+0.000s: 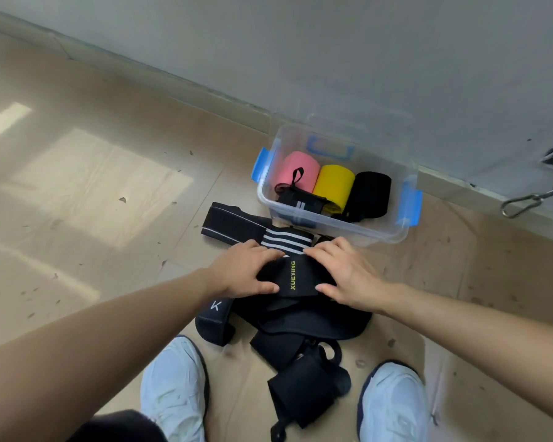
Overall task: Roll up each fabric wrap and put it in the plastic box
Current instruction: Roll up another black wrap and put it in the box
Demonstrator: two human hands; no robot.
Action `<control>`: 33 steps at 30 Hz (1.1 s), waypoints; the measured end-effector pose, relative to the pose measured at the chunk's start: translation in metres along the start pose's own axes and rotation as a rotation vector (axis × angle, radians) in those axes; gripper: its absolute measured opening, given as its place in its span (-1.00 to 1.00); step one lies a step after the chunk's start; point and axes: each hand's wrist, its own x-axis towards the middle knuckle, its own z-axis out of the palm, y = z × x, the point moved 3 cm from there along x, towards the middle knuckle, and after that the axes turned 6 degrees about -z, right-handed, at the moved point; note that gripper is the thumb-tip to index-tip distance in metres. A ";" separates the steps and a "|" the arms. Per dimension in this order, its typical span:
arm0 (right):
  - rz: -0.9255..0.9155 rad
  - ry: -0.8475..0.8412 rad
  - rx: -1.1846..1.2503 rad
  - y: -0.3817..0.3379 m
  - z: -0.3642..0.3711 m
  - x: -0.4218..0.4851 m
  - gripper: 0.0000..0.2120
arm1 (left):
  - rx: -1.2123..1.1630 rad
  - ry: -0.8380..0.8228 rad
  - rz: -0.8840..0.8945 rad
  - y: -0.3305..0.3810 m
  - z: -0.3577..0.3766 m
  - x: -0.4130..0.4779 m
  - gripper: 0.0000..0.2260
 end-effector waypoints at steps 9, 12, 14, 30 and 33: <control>0.047 -0.233 0.099 0.001 0.008 -0.016 -0.49 | -0.115 -0.200 -0.081 0.007 0.009 -0.002 -0.79; 0.019 -0.191 0.134 0.003 0.008 -0.023 -0.24 | -0.169 -0.156 -0.144 -0.001 0.000 -0.008 -0.79; 0.003 -0.124 0.020 0.008 0.007 -0.030 -0.16 | -0.157 -0.098 -0.238 -0.015 -0.010 -0.013 -0.77; 0.192 0.202 0.392 0.004 0.040 -0.062 -0.60 | -0.156 0.185 -0.421 -0.031 -0.030 -0.017 -0.75; 0.128 0.128 0.515 -0.006 0.053 -0.066 -0.67 | -0.179 0.180 -0.443 -0.034 -0.030 -0.016 -0.79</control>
